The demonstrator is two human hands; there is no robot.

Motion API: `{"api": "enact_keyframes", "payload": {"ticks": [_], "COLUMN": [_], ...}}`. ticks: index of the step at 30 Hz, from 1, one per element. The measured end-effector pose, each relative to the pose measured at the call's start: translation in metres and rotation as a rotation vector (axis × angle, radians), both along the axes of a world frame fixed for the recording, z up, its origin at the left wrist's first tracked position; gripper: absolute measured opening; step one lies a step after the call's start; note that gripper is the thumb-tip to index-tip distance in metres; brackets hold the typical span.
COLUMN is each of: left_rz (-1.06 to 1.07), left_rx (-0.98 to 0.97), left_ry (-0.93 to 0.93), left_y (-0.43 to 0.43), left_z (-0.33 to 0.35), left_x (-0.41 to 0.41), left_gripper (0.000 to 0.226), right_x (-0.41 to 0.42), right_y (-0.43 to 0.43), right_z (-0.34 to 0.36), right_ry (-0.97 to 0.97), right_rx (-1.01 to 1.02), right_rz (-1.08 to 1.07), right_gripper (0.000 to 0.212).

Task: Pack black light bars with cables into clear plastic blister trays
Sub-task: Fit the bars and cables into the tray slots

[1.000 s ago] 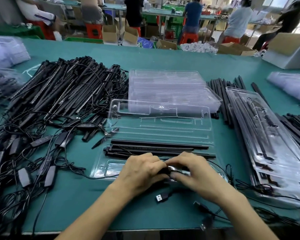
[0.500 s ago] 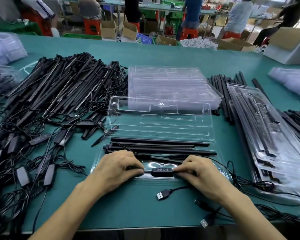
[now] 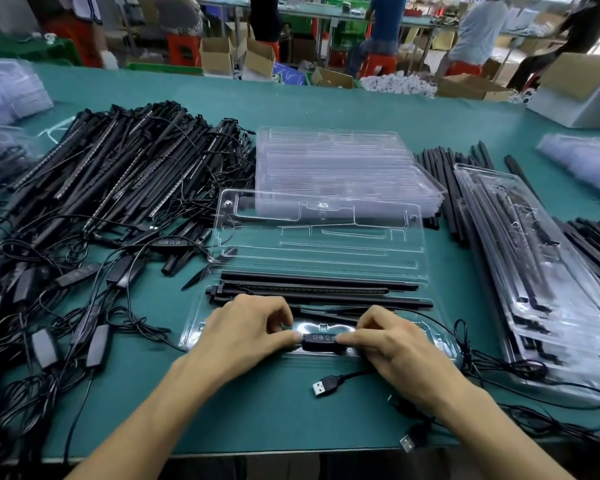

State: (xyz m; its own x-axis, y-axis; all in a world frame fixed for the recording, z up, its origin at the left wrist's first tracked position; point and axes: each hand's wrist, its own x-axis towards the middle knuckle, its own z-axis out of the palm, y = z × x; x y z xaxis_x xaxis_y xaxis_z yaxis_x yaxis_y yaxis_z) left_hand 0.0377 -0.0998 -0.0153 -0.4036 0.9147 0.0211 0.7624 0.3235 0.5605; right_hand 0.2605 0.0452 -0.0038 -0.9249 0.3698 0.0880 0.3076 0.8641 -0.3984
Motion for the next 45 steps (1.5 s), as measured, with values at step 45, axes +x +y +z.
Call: {"api": "enact_keyframes", "payload": {"ticks": [45], "left_rz": [0.251], "left_rx": [0.072], "left_ry": [-0.104], "left_y": [0.003], "left_z": [0.002], "left_x": [-0.025], "left_gripper": [0.017], "right_x": [0.018], "right_y": [0.077], "right_z": [0.030], "right_ry": [-0.416], "right_rx": [0.045], "right_rz": [-0.555], "right_gripper": [0.056]}}
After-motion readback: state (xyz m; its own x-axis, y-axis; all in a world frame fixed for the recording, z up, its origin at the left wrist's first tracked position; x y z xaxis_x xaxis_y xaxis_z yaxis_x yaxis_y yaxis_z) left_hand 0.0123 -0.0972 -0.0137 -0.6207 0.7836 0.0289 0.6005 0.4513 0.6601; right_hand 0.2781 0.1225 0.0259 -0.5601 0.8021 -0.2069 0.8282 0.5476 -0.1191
